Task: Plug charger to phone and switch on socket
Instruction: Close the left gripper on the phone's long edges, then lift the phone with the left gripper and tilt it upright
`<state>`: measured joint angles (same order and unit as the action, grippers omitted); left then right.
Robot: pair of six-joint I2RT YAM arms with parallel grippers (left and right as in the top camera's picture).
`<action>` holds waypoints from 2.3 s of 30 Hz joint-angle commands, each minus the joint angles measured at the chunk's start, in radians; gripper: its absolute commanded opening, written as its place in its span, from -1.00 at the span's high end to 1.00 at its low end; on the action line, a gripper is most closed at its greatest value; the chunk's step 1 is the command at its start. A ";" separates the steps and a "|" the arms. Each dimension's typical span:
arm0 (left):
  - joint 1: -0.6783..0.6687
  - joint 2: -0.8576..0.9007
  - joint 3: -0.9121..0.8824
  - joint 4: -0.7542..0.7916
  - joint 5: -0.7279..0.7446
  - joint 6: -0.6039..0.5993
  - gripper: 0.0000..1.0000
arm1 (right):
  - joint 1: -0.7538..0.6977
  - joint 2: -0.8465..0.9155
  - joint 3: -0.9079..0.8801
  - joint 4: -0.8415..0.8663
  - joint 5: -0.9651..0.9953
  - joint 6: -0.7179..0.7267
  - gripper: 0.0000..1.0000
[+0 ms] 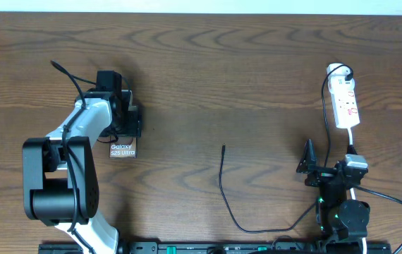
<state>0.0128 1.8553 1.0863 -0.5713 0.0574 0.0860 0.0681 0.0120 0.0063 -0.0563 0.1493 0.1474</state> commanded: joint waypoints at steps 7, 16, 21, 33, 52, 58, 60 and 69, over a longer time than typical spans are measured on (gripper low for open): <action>0.003 0.034 -0.035 -0.006 -0.014 0.000 -0.20 | 0.006 -0.005 -0.001 -0.004 -0.002 -0.014 -0.98; 0.003 0.034 -0.035 -0.006 -0.014 0.000 0.13 | 0.006 -0.005 -0.001 -0.004 -0.002 -0.014 -0.99; 0.003 0.034 -0.035 -0.006 -0.014 0.000 0.61 | 0.006 -0.005 -0.001 -0.004 -0.002 -0.014 -0.99; 0.003 0.025 0.000 -0.044 -0.014 0.000 0.85 | 0.006 -0.005 -0.001 -0.004 -0.002 -0.014 -0.99; 0.003 -0.236 0.078 -0.129 0.087 -0.003 0.85 | 0.006 -0.005 -0.001 -0.004 -0.002 -0.014 -0.98; 0.003 -0.246 0.077 -0.128 0.251 -0.099 0.85 | 0.006 -0.005 -0.001 -0.004 -0.002 -0.014 -0.99; 0.003 -0.246 0.077 -0.127 0.312 -0.154 0.85 | 0.006 -0.005 -0.001 -0.004 -0.002 -0.014 -0.98; 0.004 -0.246 0.077 -0.078 0.692 -0.321 0.86 | 0.006 -0.005 -0.001 -0.004 -0.002 -0.014 -0.99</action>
<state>0.0128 1.6276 1.1301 -0.6693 0.5304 -0.1478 0.0681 0.0120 0.0063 -0.0563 0.1493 0.1474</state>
